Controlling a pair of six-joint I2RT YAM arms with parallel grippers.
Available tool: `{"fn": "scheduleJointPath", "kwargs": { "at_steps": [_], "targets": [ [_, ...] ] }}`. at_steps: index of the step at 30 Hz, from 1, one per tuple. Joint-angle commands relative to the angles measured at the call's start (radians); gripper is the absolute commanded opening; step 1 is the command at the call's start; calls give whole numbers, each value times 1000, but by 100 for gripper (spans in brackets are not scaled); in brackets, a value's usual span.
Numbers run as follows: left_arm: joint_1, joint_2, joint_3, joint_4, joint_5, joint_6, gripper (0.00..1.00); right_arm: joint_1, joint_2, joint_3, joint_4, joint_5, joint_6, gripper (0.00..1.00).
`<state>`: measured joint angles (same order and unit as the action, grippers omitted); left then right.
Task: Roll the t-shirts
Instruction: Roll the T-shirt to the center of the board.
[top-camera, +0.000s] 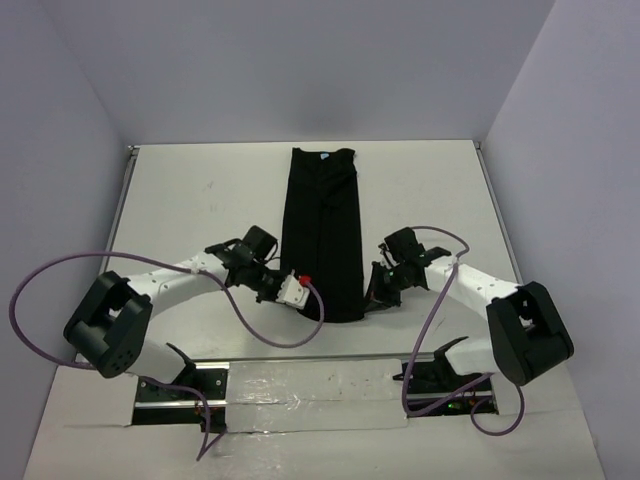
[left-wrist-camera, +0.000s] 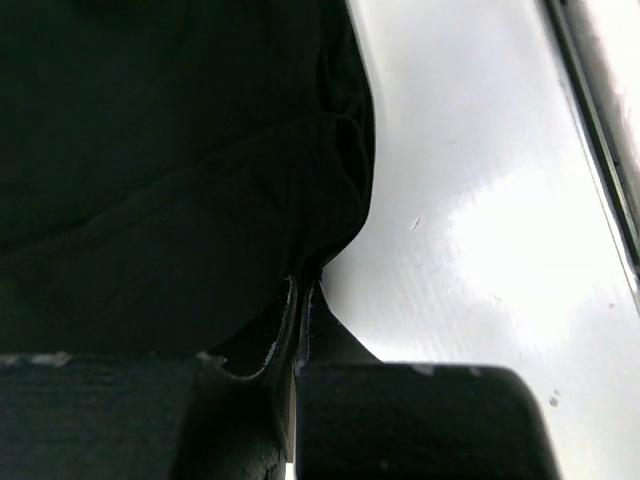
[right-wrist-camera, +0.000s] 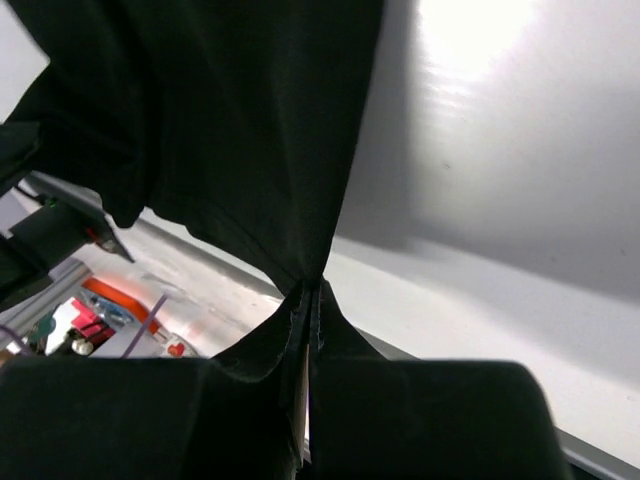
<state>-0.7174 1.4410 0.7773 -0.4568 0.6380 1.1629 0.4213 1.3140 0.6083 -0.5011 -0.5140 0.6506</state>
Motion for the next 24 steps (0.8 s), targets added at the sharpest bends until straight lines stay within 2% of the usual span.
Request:
{"fn": "scheduleJointPath", "kwargs": {
  "at_steps": [1, 12, 18, 24],
  "targets": [
    [58, 38, 85, -123, 120, -63, 0, -21, 27, 82, -60, -50, -68, 0],
    [193, 168, 258, -189, 218, -229, 0, -145, 114, 191, -80, -124, -123, 0],
    [242, 249, 367, -269, 249, -249, 0, -161, 209, 281, -99, -142, -149, 0],
    [249, 311, 410, -206, 226, -353, 0, -213, 292, 320, -97, -164, -170, 0]
  ]
}}
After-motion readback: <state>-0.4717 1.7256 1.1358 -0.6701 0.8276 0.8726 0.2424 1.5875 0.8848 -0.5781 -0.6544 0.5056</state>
